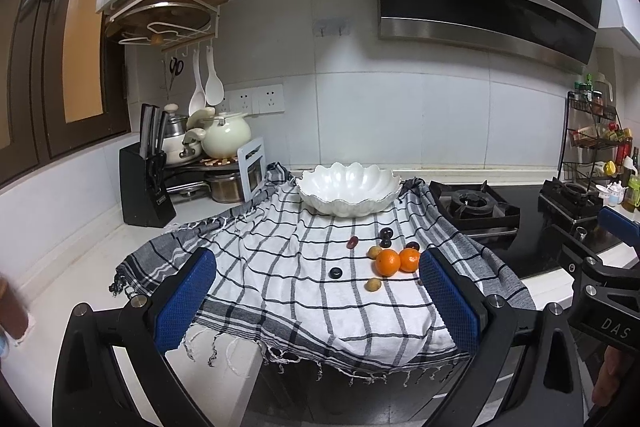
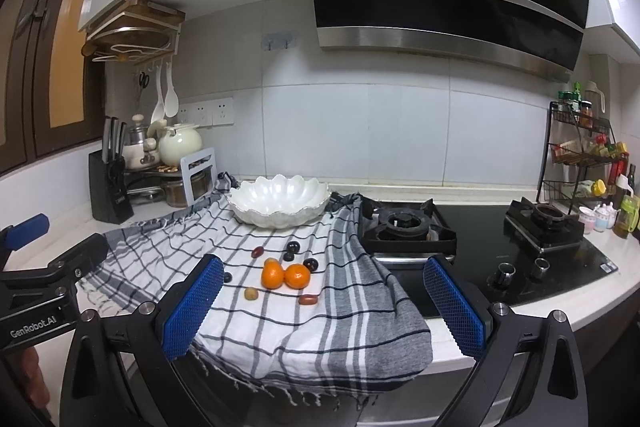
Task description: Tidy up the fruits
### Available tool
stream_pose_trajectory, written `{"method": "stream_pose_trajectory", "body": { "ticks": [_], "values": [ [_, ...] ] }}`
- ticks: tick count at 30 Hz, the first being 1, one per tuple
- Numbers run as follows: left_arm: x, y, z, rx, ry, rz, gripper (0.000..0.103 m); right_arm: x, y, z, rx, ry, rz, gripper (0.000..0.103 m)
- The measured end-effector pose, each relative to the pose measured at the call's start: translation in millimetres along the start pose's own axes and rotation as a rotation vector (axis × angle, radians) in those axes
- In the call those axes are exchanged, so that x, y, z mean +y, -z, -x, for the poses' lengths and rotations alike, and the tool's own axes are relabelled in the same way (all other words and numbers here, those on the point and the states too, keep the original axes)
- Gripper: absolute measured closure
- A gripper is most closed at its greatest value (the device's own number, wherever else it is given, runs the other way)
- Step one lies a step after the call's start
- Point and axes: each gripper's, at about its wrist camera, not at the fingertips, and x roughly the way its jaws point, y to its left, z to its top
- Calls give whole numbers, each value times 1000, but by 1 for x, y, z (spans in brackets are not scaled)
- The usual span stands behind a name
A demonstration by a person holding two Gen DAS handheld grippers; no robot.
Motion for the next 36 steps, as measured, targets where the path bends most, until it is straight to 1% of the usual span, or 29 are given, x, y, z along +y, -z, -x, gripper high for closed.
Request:
{"method": "stream_pose_trajectory", "body": {
  "ticks": [36],
  "values": [
    [8,4,-8,27,15,16,0,3,-2,-1,6,0,11,1]
  ]
}}
